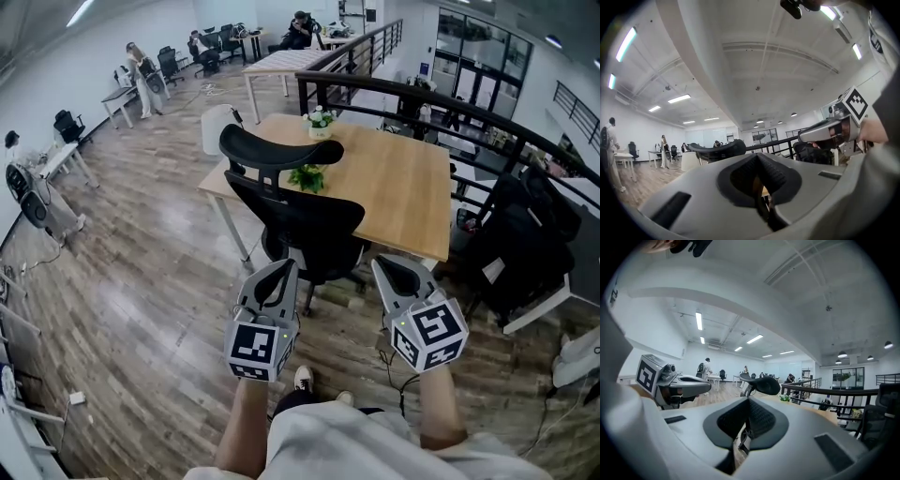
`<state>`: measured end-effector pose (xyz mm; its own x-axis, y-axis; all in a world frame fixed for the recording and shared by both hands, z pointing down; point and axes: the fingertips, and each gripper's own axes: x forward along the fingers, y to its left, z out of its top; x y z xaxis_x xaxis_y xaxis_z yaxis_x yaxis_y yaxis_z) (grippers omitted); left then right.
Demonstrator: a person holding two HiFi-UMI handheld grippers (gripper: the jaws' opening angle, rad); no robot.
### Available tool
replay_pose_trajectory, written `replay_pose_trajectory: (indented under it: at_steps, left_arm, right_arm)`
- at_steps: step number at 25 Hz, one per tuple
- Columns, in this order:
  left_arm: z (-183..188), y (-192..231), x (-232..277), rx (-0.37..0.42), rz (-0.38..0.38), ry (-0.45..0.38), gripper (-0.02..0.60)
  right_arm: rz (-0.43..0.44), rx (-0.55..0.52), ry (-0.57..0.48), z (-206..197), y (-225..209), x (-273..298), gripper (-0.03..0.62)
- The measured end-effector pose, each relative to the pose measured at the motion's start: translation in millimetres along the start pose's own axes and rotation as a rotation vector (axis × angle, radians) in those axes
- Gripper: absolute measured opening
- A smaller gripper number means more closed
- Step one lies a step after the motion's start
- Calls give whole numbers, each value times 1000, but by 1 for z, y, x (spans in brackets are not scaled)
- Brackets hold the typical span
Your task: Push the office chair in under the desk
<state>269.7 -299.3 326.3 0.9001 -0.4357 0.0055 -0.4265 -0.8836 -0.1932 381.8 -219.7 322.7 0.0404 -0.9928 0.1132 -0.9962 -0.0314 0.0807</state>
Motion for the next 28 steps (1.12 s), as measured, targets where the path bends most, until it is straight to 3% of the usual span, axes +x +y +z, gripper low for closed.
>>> replay_pose_trajectory:
  at_steps: [10, 28]
  left_arm:
    - [3, -11, -9, 7, 12, 11, 12]
    - [-4, -17, -15, 15, 25, 24, 12]
  right_arm:
    - [49, -71, 23, -5, 12, -6, 20]
    - [75, -84, 34, -20, 11, -8, 20]
